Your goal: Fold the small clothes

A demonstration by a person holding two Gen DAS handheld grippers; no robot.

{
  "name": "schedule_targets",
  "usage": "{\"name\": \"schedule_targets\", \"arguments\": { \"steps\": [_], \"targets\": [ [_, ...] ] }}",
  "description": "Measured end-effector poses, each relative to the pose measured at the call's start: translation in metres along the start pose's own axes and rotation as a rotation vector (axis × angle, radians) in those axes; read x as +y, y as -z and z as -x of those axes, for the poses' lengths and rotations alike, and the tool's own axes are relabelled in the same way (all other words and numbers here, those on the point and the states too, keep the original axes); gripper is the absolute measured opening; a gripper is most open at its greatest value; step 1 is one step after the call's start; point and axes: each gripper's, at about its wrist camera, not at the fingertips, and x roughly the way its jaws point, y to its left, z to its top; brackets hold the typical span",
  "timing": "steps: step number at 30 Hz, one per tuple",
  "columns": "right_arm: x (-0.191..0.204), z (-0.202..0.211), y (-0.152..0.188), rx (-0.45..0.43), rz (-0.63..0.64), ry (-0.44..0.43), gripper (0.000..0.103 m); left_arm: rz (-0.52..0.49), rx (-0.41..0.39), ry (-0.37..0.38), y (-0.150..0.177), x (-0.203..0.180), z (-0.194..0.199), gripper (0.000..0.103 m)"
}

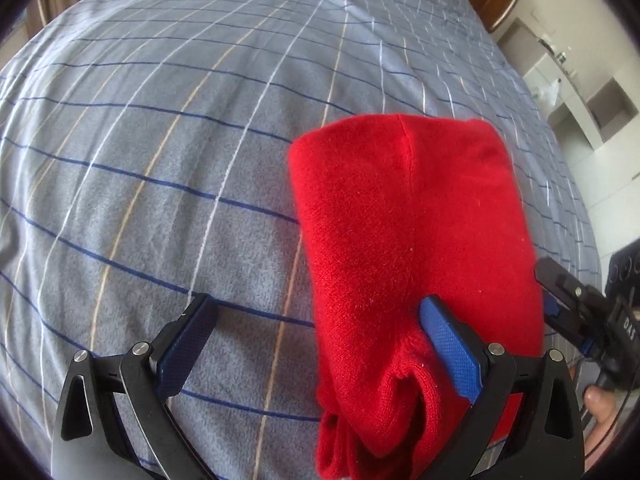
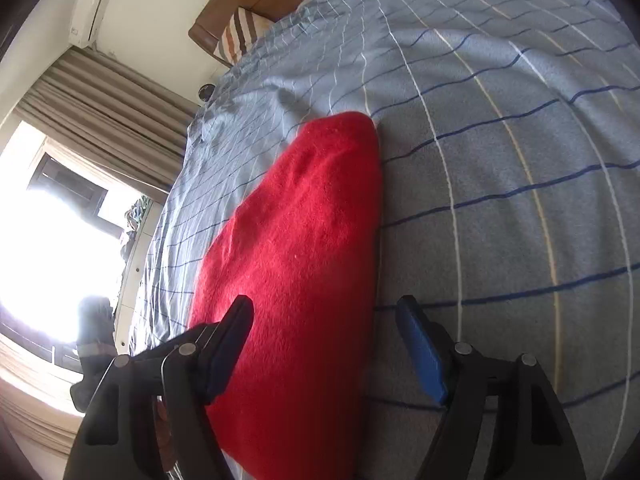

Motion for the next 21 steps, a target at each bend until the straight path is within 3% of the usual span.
{"name": "schedule_targets", "arguments": {
  "steps": [1, 2, 3, 4, 6, 8, 10, 16, 17, 19, 20, 21],
  "targets": [
    [0.002, -0.01, -0.003, 0.022, -0.006, -0.016, 0.071, -0.017, -0.01, 0.013, 0.001, -0.002, 0.001, 0.101],
    [0.006, -0.018, -0.004, 0.039, 0.008, -0.015, 0.061, -0.036, -0.022, 0.025, 0.003, -0.005, 0.0, 0.091],
    [0.016, -0.024, -0.004, 0.05, 0.054, 0.023, 0.054, -0.062, -0.027, 0.039, 0.005, -0.01, -0.001, 0.051],
    [0.028, -0.028, -0.001, 0.047, 0.135, 0.1, 0.035, -0.084, -0.015, 0.067, 0.006, -0.014, -0.003, 0.029],
    [0.063, -0.029, 0.011, 0.0, 0.376, 0.291, 0.029, -0.115, -0.046, 0.024, 0.008, -0.021, 0.002, 0.019],
    [0.097, -0.028, 0.031, -0.065, 0.594, 0.421, 0.026, -0.146, -0.083, -0.002, 0.009, -0.027, 0.012, 0.018],
    [0.118, -0.02, 0.043, -0.128, 0.7, 0.459, 0.025, -0.161, -0.133, 0.005, 0.007, -0.031, 0.03, 0.018],
    [0.152, 0.029, 0.021, -0.298, 0.695, 0.375, 0.025, -0.195, -0.272, 0.056, -0.013, -0.04, 0.092, 0.019],
    [0.151, 0.036, 0.015, -0.303, 0.671, 0.356, 0.026, -0.198, -0.267, 0.059, -0.019, -0.043, 0.09, 0.023],
    [0.141, 0.038, 0.0, -0.273, 0.604, 0.328, 0.034, -0.201, -0.213, 0.025, -0.023, -0.046, 0.075, 0.048],
    [0.13, 0.035, -0.007, -0.238, 0.559, 0.32, 0.047, -0.205, -0.191, -0.014, -0.022, -0.046, 0.064, 0.071],
    [0.116, 0.033, -0.008, -0.209, 0.513, 0.329, 0.056, -0.214, -0.187, -0.065, -0.016, -0.044, 0.056, 0.077]
  ]
}}
